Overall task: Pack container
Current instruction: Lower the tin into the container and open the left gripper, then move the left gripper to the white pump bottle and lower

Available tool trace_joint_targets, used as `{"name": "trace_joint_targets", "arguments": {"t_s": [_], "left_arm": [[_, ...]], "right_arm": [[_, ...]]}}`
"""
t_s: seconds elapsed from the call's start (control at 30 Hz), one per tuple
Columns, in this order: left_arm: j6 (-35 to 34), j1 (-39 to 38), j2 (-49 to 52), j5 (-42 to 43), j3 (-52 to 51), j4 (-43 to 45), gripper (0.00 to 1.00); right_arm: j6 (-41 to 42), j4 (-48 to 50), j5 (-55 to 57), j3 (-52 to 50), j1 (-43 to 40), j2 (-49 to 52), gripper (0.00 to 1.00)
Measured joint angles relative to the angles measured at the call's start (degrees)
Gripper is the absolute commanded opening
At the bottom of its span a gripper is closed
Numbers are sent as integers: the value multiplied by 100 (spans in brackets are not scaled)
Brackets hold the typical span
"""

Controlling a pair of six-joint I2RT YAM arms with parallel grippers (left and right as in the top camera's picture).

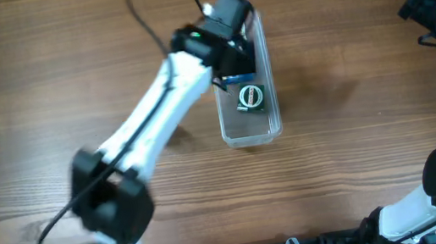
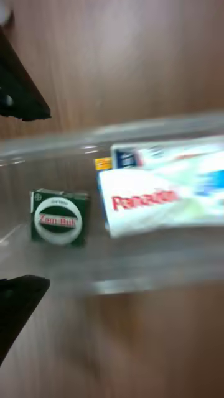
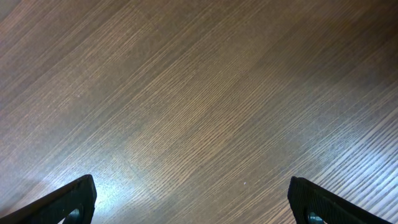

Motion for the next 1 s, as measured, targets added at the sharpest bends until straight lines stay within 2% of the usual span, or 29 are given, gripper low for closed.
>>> {"name": "trace_joint_targets", "arguments": {"t_s": [0.1, 0.23, 0.37, 0.43, 0.53, 0.77, 1.0], "left_arm": [[162, 166, -988, 0, 94, -356, 82], [245, 721, -2269, -33, 177, -1486, 89], [304, 1580, -2889, -111, 212, -2787, 100], [363, 1742, -2857, -133, 216, -3316, 100], [398, 1753, -2682, -129, 7, -3556, 100], [461, 1753, -2114, 7, -634, -3034, 100], [551, 1753, -876, -68, -671, -2933, 100]], "right_arm": [[0, 0, -2, 0, 0, 0, 100], [0, 0, -2, 0, 0, 0, 100], [0, 0, -2, 0, 0, 0, 100], [0, 2, -2, 0, 0, 0, 100], [0, 2, 0, 0, 0, 0, 100], [0, 0, -2, 0, 0, 0, 100], [0, 0, -2, 0, 0, 0, 100]]}}
